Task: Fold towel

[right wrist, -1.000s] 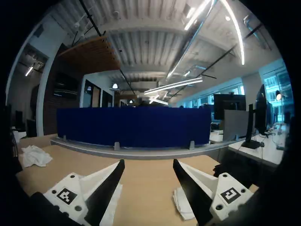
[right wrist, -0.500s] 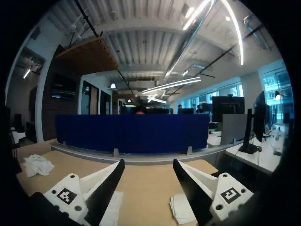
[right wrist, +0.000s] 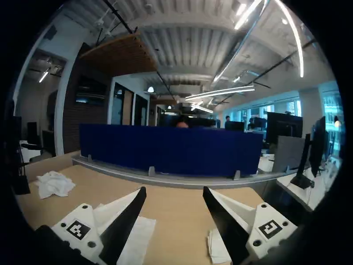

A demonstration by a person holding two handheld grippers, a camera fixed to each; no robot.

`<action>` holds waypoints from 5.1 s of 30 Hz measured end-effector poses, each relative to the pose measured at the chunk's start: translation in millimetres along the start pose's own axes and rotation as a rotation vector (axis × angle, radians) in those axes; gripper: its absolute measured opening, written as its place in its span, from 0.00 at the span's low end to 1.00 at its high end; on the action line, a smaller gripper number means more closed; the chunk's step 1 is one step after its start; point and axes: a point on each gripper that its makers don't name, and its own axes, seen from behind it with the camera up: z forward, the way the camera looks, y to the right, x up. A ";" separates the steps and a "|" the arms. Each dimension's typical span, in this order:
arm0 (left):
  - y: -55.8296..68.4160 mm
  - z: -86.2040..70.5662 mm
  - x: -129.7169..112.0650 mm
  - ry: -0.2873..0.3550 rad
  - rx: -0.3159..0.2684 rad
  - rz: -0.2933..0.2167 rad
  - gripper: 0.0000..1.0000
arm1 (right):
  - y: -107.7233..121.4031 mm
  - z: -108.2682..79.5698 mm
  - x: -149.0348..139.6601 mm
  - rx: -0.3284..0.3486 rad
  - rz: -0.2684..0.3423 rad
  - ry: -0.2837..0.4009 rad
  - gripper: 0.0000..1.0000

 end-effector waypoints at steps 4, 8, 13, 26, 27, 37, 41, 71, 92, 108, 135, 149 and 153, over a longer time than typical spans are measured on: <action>9.2 0.6 -0.5 -0.030 -0.046 0.016 0.93 | -7.3 1.3 0.5 0.040 -0.030 -0.036 1.00; 16.7 1.2 -4.6 -0.065 -0.092 0.031 0.93 | -15.3 0.6 -5.1 0.082 -0.059 -0.090 1.00; 24.9 1.6 -14.2 -0.117 -0.145 0.056 0.93 | -29.5 -3.0 -18.3 0.154 -0.095 -0.170 1.00; 54.9 -3.0 -50.6 -0.270 -0.307 0.090 0.93 | -69.4 -21.6 -68.8 0.368 -0.182 -0.416 1.00; 56.0 -3.1 -53.1 -0.276 -0.313 0.090 0.93 | -70.8 -22.1 -70.8 0.374 -0.183 -0.423 1.00; 64.0 -6.6 -88.8 -0.341 -0.365 0.104 0.93 | -75.2 -24.2 -93.3 0.394 -0.180 -0.476 1.00; 69.7 -9.0 -107.8 -0.368 -0.388 0.113 0.93 | -77.6 -26.5 -110.0 0.410 -0.182 -0.506 1.00; 109.3 -7.6 -257.2 -0.559 -0.518 0.152 0.93 | -95.3 -36.1 -247.1 0.451 -0.174 -0.670 1.00; 124.0 -3.1 -298.7 -0.627 -0.544 0.173 0.93 | -96.3 -46.8 -290.6 0.462 -0.180 -0.738 0.90; 130.7 -8.8 -314.7 -0.702 -0.535 0.169 0.62 | -99.3 -57.2 -309.1 0.476 -0.171 -0.791 0.55; 127.8 -8.5 -317.8 -0.726 -0.500 0.159 0.34 | -106.2 -55.9 -309.1 0.484 -0.121 -0.800 0.28; 130.1 -8.4 -319.1 -0.730 -0.491 0.151 0.10 | -106.0 -52.8 -308.0 0.494 -0.141 -0.803 0.19; 132.7 -12.3 -317.2 -0.733 -0.503 0.136 0.10 | -108.0 -53.1 -305.0 0.502 -0.131 -0.796 0.17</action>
